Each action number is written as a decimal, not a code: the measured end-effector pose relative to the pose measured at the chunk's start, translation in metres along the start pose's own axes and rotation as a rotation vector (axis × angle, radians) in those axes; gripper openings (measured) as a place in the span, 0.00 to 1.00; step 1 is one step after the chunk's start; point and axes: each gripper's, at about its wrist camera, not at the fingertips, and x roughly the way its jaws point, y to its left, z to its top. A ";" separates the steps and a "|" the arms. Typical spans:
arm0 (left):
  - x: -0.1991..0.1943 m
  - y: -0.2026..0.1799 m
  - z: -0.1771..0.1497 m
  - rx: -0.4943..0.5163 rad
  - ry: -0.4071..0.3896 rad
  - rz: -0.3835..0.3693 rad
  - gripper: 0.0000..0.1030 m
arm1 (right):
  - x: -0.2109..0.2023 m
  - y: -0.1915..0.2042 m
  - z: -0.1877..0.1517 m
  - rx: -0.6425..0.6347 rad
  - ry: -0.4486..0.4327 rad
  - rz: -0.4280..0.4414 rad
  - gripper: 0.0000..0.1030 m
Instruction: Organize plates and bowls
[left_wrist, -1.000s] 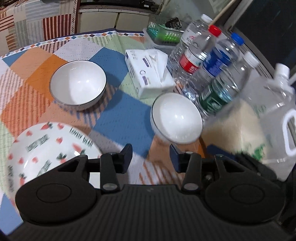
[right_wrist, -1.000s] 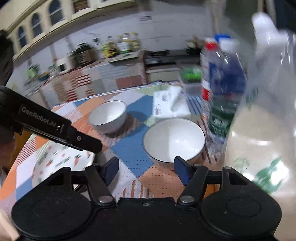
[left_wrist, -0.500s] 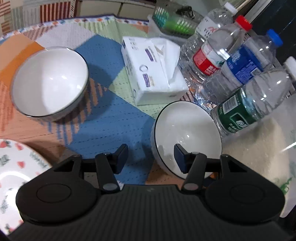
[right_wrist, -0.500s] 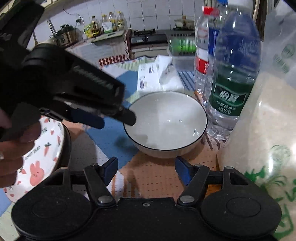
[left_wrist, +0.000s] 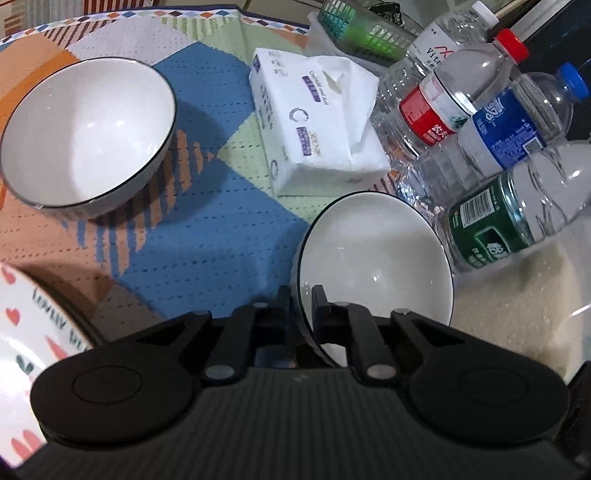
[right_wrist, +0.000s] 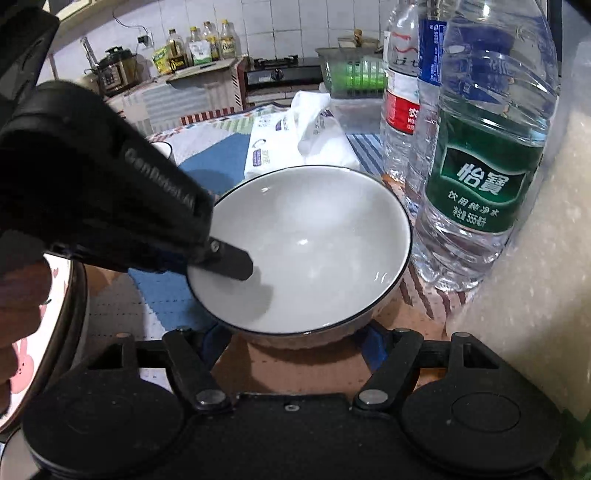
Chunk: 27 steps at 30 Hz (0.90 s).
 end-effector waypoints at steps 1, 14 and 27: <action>-0.003 0.001 -0.001 -0.007 0.007 -0.004 0.10 | -0.001 0.000 0.000 -0.007 0.000 0.010 0.75; -0.074 -0.013 -0.023 -0.001 0.052 0.031 0.10 | -0.063 0.017 -0.005 -0.112 -0.027 0.091 0.78; -0.160 -0.025 -0.072 0.017 0.065 0.097 0.10 | -0.144 0.053 -0.024 -0.287 -0.094 0.178 0.80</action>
